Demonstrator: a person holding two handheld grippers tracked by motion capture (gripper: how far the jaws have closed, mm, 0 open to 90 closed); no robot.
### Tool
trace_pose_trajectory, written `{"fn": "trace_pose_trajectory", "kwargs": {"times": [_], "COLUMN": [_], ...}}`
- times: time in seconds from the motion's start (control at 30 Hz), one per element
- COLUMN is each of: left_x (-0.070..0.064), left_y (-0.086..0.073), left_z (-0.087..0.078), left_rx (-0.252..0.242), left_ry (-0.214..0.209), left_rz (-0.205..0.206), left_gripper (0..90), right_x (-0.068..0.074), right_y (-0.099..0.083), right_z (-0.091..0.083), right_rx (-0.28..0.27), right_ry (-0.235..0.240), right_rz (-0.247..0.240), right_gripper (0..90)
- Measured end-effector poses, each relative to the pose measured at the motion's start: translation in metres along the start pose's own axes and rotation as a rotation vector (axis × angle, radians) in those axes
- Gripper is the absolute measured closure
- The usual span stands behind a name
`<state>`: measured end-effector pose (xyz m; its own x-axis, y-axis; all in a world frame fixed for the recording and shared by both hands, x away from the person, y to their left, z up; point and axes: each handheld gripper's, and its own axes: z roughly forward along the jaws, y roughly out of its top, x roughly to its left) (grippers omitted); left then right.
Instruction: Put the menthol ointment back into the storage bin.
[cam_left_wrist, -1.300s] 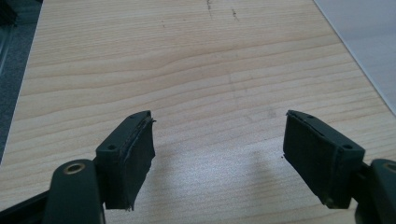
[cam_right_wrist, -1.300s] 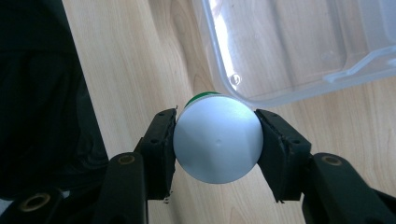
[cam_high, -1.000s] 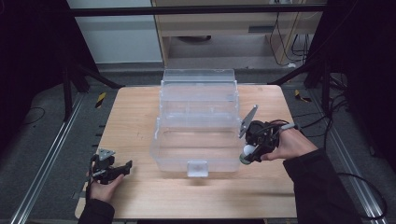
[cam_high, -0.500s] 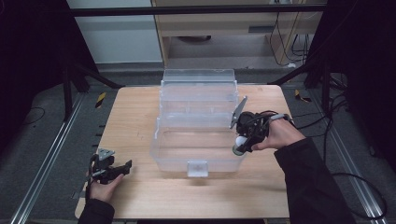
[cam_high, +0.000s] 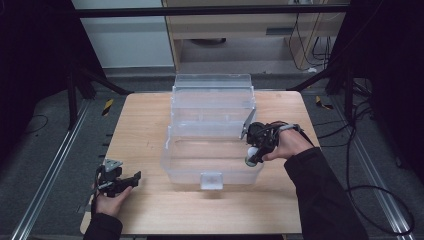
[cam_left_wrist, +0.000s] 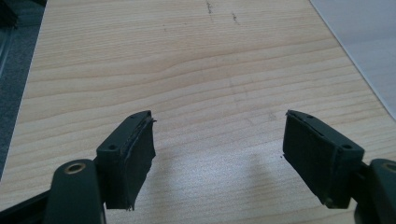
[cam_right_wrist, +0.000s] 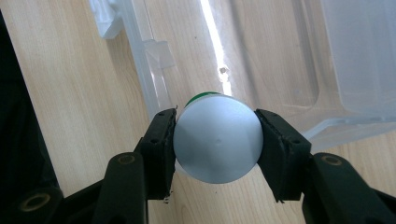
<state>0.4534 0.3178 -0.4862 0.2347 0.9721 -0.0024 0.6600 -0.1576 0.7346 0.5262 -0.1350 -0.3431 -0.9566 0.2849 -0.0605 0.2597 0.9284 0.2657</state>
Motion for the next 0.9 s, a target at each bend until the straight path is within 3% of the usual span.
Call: {"fn": "trace_pose_trajectory", "kwargs": {"times": [0.37, 0.9], "left_x": [0.000, 0.000], "left_y": [0.000, 0.000], "left_z": [0.000, 0.000], "left_rx": [0.000, 0.002], "left_ry": [0.000, 0.001], "left_rz": [0.001, 0.001], "left_gripper": [24.4, 24.5], "right_x": [-0.003, -0.007], "right_y": [-0.007, -0.014], "right_z": [0.027, 0.041], "right_rx": [0.028, 0.031], "right_ry": [0.009, 0.010], "right_rz": [-0.007, 0.001], "right_gripper": [50.3, 50.2]}}
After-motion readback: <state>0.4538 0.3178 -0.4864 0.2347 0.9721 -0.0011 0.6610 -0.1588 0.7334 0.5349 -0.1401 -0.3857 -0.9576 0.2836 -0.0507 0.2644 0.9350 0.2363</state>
